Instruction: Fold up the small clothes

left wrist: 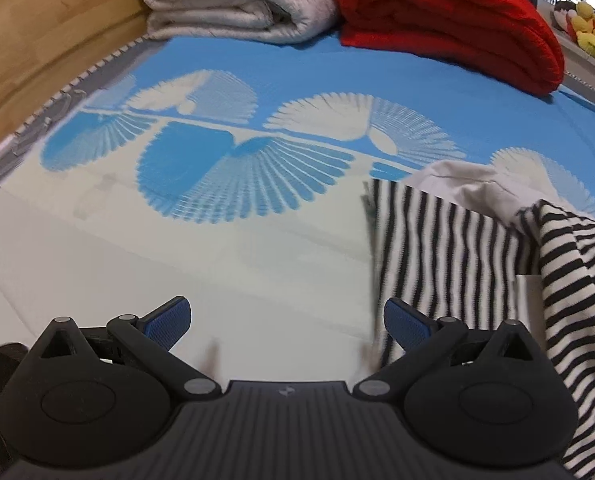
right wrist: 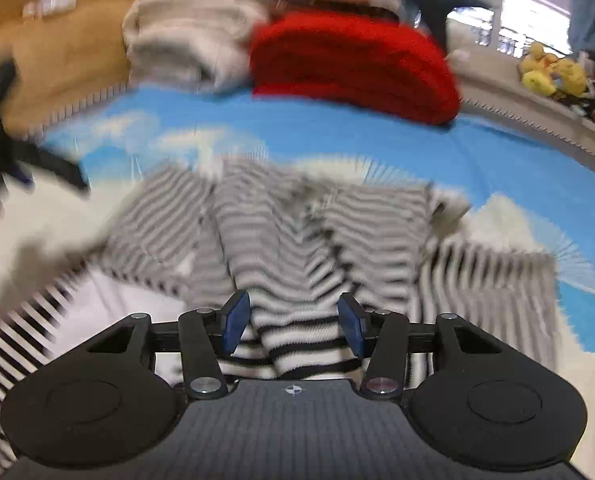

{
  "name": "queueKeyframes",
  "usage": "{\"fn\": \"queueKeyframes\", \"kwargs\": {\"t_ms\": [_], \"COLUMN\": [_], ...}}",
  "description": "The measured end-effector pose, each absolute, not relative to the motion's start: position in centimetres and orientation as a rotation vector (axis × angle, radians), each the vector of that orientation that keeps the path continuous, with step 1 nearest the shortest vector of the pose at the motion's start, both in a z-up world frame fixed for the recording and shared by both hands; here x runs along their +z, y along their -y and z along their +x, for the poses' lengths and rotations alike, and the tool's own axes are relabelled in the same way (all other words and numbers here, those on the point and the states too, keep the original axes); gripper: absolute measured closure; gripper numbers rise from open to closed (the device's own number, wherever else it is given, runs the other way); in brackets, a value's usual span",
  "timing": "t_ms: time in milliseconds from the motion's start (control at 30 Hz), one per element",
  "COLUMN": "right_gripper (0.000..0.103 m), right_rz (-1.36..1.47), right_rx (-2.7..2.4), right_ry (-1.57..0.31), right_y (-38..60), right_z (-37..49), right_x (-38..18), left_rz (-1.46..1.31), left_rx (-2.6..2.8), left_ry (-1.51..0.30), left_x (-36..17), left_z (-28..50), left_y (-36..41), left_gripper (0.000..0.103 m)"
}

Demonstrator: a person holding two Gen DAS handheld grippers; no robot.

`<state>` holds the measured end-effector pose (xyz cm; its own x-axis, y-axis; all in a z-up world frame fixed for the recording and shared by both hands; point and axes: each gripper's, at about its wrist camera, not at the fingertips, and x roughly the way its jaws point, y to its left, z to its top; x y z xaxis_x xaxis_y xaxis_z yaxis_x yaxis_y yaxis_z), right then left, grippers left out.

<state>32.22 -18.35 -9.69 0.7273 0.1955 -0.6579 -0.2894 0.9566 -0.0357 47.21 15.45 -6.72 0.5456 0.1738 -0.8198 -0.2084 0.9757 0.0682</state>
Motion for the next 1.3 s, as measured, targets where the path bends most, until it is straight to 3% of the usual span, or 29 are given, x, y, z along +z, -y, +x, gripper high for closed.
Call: {"fn": "queueKeyframes", "kwargs": {"t_ms": [100, 333, 500, 533, 600, 633, 667, 867, 967, 1167, 1233, 1300], "right_gripper": [0.049, 0.039, 0.039, 0.042, 0.055, 0.068, 0.071, 0.080, 0.090, 0.091, 0.090, 0.083], "right_rz": [-0.218, -0.132, -0.033, -0.038, -0.063, -0.060, -0.045, 0.041, -0.069, -0.076, -0.090, -0.019], "right_rx": [0.257, 0.281, 0.228, 0.207, 0.188, 0.187, 0.193, 0.314, 0.192, 0.076, 0.083, 0.119], "right_ry": [-0.746, -0.631, -0.583, -0.584, -0.606, -0.625, -0.652, -0.855, -0.726, -0.668, -0.653, -0.612], "right_y": [17.4, 19.0, 23.6, 24.5, 26.0, 26.7, 27.2, 26.6, 25.4, 27.0, 26.9, 27.6], "right_z": [33.0, 29.4, 30.4, 31.4, 34.6, 36.3, 38.0, 48.1, 50.7, 53.8, 52.6, 50.1], "right_x": [-14.4, -8.6, -5.4, -5.0, -5.0, -5.1, -5.5, -10.8, -11.8, -15.6, -14.7, -12.1], "left_rz": [-0.024, 0.008, -0.051, -0.063, -0.058, -0.040, -0.008, 0.299, 0.301, 0.170, 0.155, 0.133], "left_rx": [0.198, 0.123, -0.021, -0.031, -0.081, -0.109, -0.148, -0.235, -0.073, -0.029, -0.032, -0.065], "left_ry": [-0.981, -0.917, -0.817, -0.805, -0.795, -0.806, -0.824, -0.922, -0.846, -0.821, -0.846, -0.841], "left_x": [-7.2, -6.4, -4.4, -4.0, -3.7, -3.8, -4.3, -10.5, -11.8, -14.6, -13.5, -11.7], "left_z": [47.5, 46.7, 46.1, 46.4, 47.9, 48.9, 50.1, 57.5, 61.1, 63.3, 62.8, 61.2], "left_y": [-14.4, -11.9, -10.2, -9.7, -8.2, -7.2, -5.9, 1.8, 1.7, -0.7, -1.3, -1.9], "left_gripper": [0.000, 0.000, 0.000, 0.000, 0.000, 0.000, 0.000, 0.003, 0.000, 0.000, 0.000, 0.000]}}
